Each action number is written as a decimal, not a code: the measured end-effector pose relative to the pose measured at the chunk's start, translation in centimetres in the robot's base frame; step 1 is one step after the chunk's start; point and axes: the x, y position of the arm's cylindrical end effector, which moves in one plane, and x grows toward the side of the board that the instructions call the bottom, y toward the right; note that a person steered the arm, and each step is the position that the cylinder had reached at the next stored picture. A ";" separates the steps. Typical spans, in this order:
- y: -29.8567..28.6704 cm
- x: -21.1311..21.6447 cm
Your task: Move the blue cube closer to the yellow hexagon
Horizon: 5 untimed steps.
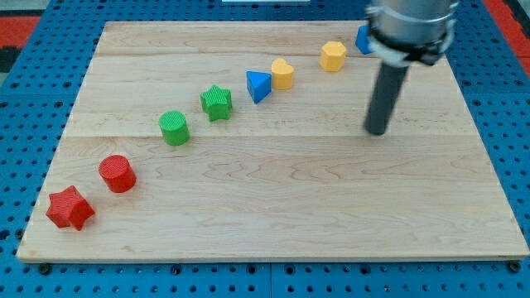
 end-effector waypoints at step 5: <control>0.4 -17.6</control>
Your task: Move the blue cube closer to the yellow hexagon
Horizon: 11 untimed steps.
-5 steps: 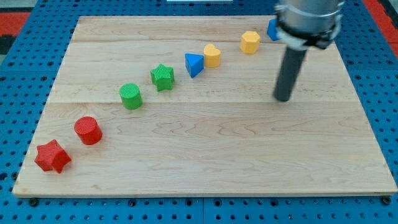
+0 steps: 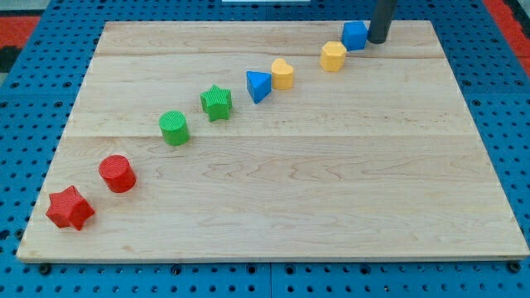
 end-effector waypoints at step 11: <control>-3.7 3.0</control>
